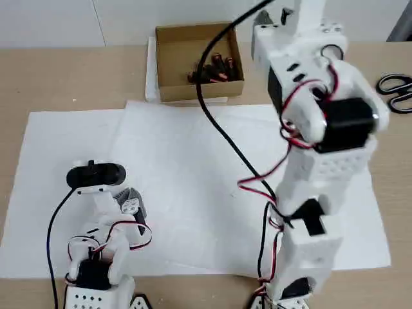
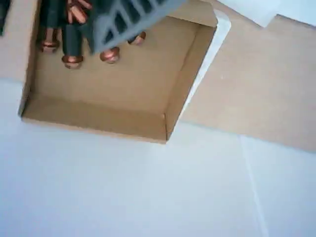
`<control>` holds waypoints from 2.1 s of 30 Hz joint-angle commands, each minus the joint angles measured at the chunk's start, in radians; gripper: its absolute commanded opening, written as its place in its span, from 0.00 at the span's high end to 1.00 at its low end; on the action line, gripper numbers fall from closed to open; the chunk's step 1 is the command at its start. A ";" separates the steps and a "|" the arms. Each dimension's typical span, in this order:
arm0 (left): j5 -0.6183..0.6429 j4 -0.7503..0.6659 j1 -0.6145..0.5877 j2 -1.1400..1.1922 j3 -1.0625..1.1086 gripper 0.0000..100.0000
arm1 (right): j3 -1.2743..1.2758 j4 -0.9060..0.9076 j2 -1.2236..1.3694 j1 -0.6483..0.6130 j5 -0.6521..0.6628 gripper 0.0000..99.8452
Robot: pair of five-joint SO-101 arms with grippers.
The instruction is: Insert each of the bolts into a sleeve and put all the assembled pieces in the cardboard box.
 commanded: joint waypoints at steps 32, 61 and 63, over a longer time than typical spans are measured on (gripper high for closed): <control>0.008 -0.028 -0.005 -0.009 -0.005 0.99 | 2.493 -0.407 -1.822 0.166 -0.005 1.00; 0.008 -0.028 -0.005 -0.009 -0.005 0.99 | 3.234 -0.750 -2.114 0.176 -0.003 1.00; 0.008 -0.028 -0.005 -0.009 -0.005 0.99 | 3.234 -0.750 -2.114 0.176 -0.003 1.00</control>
